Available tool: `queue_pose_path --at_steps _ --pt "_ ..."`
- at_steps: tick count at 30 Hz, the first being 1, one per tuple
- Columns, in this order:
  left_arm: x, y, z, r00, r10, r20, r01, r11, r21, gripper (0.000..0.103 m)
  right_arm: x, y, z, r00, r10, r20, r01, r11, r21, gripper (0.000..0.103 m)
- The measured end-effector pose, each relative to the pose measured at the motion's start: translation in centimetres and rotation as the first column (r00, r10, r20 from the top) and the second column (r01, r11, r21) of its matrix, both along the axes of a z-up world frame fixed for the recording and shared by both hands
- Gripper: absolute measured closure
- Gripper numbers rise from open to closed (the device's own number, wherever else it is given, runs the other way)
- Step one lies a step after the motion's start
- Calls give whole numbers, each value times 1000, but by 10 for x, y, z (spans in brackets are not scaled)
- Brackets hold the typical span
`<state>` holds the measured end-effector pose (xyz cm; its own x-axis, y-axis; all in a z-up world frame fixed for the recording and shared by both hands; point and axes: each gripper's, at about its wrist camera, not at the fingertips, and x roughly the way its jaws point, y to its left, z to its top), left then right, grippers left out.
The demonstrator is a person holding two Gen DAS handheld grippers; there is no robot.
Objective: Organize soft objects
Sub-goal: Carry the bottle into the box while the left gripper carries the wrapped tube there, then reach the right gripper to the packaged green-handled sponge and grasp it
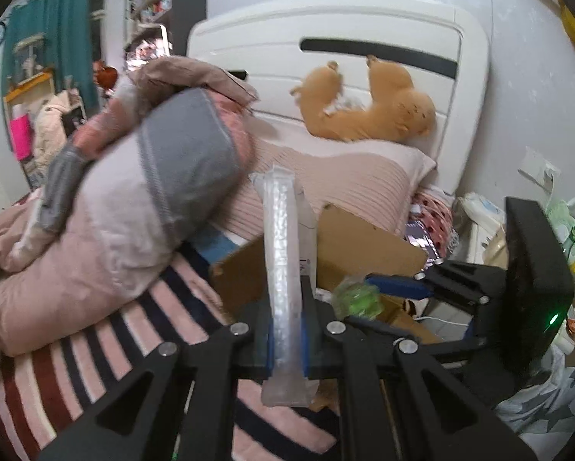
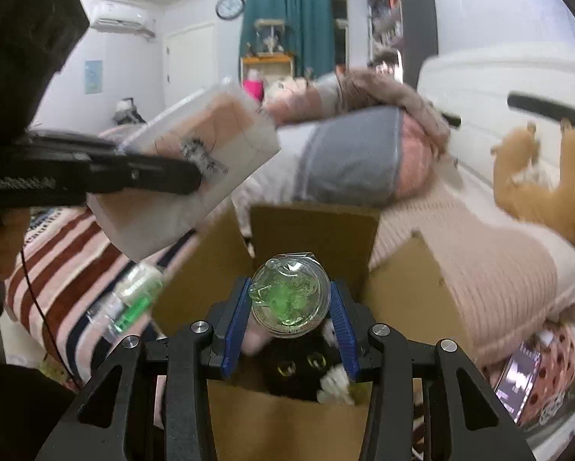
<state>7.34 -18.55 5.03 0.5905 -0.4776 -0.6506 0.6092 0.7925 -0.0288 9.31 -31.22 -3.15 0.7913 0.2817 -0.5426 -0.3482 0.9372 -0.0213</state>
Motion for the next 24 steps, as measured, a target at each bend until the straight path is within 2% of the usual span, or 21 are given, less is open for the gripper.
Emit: queue_pose_path --at_steps 4,7,13,14,15,17,20,24 --pt "10 -16 -13 999 -23 -49 24 1000 14 96 11 -4 -16 1000 -16 -20 15 999 -31 64" --pt "16 -29 -23 996 -39 -84 42 999 33 95 13 -10 -20 1000 -20 -23 20 1000 -15 57" --pt "22 -35 -36 993 -33 -113 39 998 52 93 9 -19 -22 999 -26 -18 26 1000 -9 57" --pt "23 -34 -36 993 -30 -112 37 998 56 86 10 -20 -23 999 -28 -18 28 1000 -10 57" --pt "22 -32 -36 994 -24 -107 30 998 55 69 10 -21 -22 999 -29 -19 29 1000 -10 57" --pt "20 -26 -33 996 -5 -85 8 999 40 46 10 -21 -22 999 -29 -21 29 1000 -7 57" --pt "14 -14 -26 998 14 -57 -12 1000 25 44 8 -18 -19 1000 -21 -20 21 1000 -6 57" --pt "4 7 -16 999 38 -35 -37 999 6 34 4 -10 -13 1000 -7 -12 7 1000 -12 57"
